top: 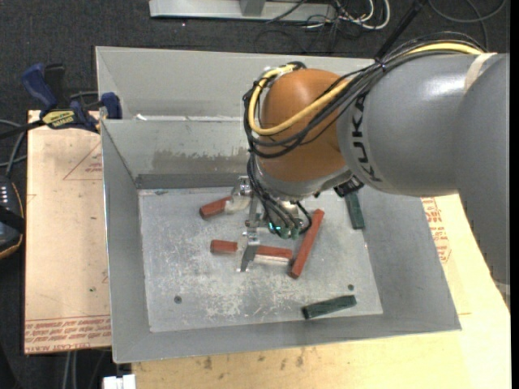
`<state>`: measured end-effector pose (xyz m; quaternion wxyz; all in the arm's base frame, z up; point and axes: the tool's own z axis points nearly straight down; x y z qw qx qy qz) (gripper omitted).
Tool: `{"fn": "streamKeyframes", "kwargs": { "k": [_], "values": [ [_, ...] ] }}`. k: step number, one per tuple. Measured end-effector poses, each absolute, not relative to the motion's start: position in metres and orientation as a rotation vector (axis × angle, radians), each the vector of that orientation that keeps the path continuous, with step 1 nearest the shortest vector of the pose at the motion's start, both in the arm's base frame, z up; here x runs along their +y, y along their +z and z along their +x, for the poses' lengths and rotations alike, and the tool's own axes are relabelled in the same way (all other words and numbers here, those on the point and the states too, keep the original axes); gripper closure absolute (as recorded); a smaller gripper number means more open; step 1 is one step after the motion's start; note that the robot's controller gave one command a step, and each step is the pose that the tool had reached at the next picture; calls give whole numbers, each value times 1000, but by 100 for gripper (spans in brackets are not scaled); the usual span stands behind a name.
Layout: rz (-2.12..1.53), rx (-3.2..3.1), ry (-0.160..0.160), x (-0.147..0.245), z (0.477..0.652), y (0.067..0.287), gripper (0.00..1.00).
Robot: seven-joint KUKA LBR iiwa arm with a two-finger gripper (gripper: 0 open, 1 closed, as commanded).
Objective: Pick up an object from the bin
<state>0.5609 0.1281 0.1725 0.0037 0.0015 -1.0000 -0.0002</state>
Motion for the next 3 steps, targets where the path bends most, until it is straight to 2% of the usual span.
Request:
{"fn": "streamKeyframes", "kwargs": {
  "k": [1, 2, 3],
  "values": [
    [1, -3142, -2, 128, 563, 177, 0],
    [404, -3122, -8, 84, 551, 78, 100],
    [402, -3121, -4, 82, 550, 76, 0]
  ]
}}
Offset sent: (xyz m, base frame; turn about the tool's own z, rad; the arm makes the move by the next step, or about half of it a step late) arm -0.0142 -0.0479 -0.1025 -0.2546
